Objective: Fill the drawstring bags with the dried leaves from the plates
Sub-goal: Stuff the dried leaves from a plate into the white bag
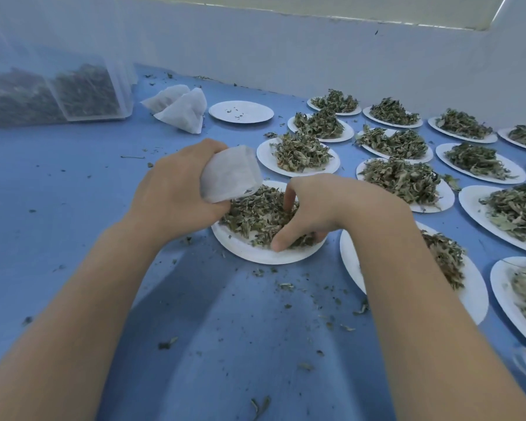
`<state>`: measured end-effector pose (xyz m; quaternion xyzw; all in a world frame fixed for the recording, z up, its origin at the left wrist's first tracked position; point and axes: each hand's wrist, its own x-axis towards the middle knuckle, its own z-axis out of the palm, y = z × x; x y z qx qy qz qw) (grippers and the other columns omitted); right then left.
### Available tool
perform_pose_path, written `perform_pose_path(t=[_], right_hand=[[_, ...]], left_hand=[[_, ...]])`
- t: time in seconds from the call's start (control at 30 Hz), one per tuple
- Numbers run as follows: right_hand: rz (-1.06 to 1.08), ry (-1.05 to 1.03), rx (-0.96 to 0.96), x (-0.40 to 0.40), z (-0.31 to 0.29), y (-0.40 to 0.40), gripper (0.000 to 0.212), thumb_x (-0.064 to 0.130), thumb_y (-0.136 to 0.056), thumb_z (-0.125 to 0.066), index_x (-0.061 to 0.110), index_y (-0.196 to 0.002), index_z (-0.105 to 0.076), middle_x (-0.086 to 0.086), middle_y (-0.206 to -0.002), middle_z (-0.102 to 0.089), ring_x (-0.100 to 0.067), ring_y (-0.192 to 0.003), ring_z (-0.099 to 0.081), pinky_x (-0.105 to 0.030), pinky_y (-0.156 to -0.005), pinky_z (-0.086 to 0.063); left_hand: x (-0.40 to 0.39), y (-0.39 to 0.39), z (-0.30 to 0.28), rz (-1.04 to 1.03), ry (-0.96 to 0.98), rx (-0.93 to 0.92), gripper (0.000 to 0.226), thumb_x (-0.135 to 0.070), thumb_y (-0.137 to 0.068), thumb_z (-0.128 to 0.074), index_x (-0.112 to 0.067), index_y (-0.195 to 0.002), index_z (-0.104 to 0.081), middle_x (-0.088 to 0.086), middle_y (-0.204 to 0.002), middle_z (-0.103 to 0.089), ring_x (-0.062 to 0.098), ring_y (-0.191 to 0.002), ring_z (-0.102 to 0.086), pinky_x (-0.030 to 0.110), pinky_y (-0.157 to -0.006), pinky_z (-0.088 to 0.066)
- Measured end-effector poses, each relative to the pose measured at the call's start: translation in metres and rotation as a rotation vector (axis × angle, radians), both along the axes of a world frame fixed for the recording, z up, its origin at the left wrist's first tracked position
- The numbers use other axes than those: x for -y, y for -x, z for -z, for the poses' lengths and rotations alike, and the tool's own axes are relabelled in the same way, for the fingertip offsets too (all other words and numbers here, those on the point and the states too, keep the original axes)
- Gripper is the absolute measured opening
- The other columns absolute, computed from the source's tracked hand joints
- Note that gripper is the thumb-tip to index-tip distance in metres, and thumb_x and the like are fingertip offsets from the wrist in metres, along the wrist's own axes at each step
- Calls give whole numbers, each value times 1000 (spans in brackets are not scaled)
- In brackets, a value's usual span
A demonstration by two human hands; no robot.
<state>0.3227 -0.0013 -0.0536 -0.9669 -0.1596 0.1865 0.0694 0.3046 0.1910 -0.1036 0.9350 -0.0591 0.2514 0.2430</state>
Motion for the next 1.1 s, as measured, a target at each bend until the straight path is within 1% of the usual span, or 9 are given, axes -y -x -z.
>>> perform_pose_path(t=[0.1,0.23,0.33,0.5,0.63,0.7,0.8,0.9,1.1], right_hand=[[-26,-50,43,-1,3,-3,41,33,-70,-80,14,-103,-64,-2,-95,-67,-16,-77,-66,-24,-63,-49],[-26,-236,40,8,0,-7,21,21,-74,-79,20,-91,-67,7,-77,-64,-1,-48,-62,-9,-43,-44],[-35,-314,109,16,-3,-8,18,22,-75,-79,23,-91,-73,5,-81,-69,1,-54,-63,-4,-39,-36],[11,-482,223,33,-15,-6,18,24,-77,-77,30,-93,-75,11,-76,-70,-7,-75,-68,-10,-61,-48],[29,-596,300,38,-23,-1,17,23,-78,-75,32,-93,-75,17,-69,-66,-11,-78,-68,-32,-74,-56],[14,-614,324,36,-26,0,17,23,-78,-75,31,-93,-75,17,-69,-65,-12,-79,-67,-29,-74,-55],[-25,-549,343,27,-28,2,18,23,-78,-74,29,-94,-75,17,-68,-63,-8,-77,-67,-8,-54,-47],[-82,-448,369,15,-27,4,17,22,-79,-72,28,-95,-74,18,-67,-60,-7,-77,-64,-3,-61,-41],[-155,-631,327,-3,-20,8,17,22,-78,-73,26,-94,-76,6,-80,-72,-8,-80,-66,-19,-77,-50]], left_hand=[[1,0,-1,4,-12,-10,52,-22,-65,-74,-31,-111,-52,-15,-91,-48,14,-83,-44,30,-73,-33],[3,1,-1,19,-22,-20,51,-22,-65,-72,-29,-111,-53,-15,-92,-49,21,-89,-52,31,-74,-37],[3,1,-1,18,-30,-28,51,-21,-66,-72,-28,-112,-53,-16,-93,-49,23,-93,-53,32,-74,-37],[2,0,0,16,-49,-43,51,-21,-67,-73,-27,-114,-53,-10,-98,-56,24,-94,-54,31,-74,-37],[3,0,1,22,-104,-51,53,-20,-67,-70,-23,-117,-53,-1,-107,-60,28,-98,-54,35,-77,-39],[4,0,0,24,-114,-43,54,-20,-66,-70,-22,-117,-53,0,-108,-61,29,-99,-55,36,-78,-40],[7,2,-1,32,-121,-22,55,-20,-66,-70,-21,-118,-53,-1,-108,-61,28,-98,-55,34,-77,-39],[11,2,0,33,-123,8,56,-22,-65,-72,-22,-118,-54,-1,-108,-61,29,-97,-55,34,-75,-40],[16,0,2,38,-99,64,49,-34,-67,-74,-20,-110,-56,-1,-96,-62,28,-85,-57,34,-68,-41]])
